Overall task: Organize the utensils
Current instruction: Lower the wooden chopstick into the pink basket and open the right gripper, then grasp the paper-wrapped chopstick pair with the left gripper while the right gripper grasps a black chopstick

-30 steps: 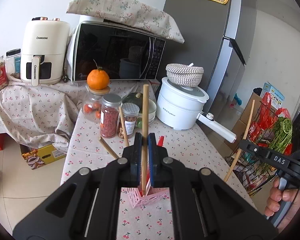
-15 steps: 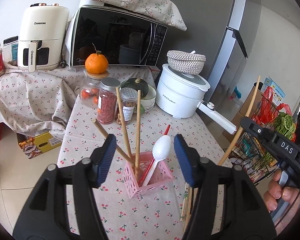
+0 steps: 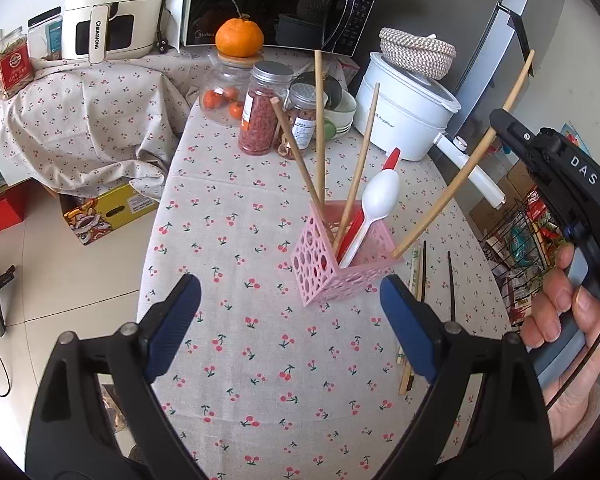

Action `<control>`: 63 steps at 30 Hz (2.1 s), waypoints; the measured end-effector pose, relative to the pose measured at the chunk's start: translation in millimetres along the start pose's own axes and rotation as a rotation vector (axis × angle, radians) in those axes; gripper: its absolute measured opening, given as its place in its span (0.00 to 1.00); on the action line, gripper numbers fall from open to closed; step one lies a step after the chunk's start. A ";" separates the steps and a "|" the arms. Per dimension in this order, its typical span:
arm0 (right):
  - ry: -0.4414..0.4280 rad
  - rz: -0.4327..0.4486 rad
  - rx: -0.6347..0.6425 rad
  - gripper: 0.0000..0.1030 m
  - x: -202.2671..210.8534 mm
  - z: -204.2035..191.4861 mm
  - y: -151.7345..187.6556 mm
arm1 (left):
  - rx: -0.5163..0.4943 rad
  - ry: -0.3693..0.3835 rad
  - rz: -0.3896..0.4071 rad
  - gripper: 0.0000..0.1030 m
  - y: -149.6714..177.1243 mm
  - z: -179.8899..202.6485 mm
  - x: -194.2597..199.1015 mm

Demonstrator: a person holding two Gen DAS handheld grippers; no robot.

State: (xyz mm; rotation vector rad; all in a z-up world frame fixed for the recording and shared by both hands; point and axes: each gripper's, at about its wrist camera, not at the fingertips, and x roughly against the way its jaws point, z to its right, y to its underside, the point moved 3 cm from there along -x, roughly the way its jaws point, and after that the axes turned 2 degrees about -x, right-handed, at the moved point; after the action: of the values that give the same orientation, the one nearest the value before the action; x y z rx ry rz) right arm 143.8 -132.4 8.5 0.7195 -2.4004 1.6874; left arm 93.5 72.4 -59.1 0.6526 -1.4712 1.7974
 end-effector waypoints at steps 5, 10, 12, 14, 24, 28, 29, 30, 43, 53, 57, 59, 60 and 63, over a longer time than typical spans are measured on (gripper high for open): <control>0.043 0.024 0.017 0.07 -12.3 -4.5 6.4 | -0.020 -0.004 -0.010 0.88 3.2 -1.6 0.8; 0.046 -0.023 0.017 0.07 -25.1 -2.9 20.5 | -0.021 0.001 -0.016 0.88 4.5 -1.6 0.8; 0.024 -0.054 -0.004 0.13 -26.0 0.8 24.8 | -0.018 0.009 -0.014 0.88 4.8 -0.7 1.1; 0.008 -0.077 -0.030 0.27 -22.1 5.5 25.2 | -0.021 0.011 -0.012 0.89 5.0 1.5 1.5; 0.033 -0.173 -0.056 0.77 19.3 40.1 13.5 | -0.040 0.050 -0.062 0.90 13.6 29.8 -7.1; 0.132 -0.255 -0.029 0.83 33.2 64.9 16.4 | -0.057 0.053 -0.088 0.90 19.4 48.2 -13.1; 0.162 -0.279 -0.018 0.83 36.5 72.5 18.9 | -0.063 0.052 -0.092 0.90 20.7 53.5 -13.9; 0.191 -0.299 -0.007 0.83 40.1 79.7 21.5 | -0.072 0.050 -0.095 0.90 22.1 59.2 -14.4; 0.361 -0.646 -0.030 0.86 60.4 174.1 78.9 | -0.138 0.066 -0.205 0.90 46.0 116.8 -40.7; 0.403 -0.753 -0.009 0.86 52.6 204.8 101.6 | -0.242 0.011 -0.253 0.75 52.0 150.8 -72.7; 0.399 -0.780 -0.010 0.86 44.5 212.3 105.8 | -0.250 0.012 -0.301 0.44 48.1 157.5 -99.4; 0.394 -0.786 -0.017 0.86 40.7 215.9 106.3 | -0.230 0.022 -0.320 0.36 46.2 161.4 -111.8; 0.394 -0.790 -0.020 0.86 38.7 218.1 106.6 | -0.231 0.024 -0.326 0.32 45.3 165.0 -118.2; 0.394 -0.798 -0.021 0.86 32.8 224.4 107.1 | -0.250 0.002 -0.339 0.26 40.9 176.6 -137.1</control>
State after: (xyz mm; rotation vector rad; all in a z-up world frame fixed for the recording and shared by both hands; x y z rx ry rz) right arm 105.4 -319.0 -154.7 1.0353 -1.5476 1.2946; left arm 136.6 -131.9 -148.8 0.7214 -1.4538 1.3324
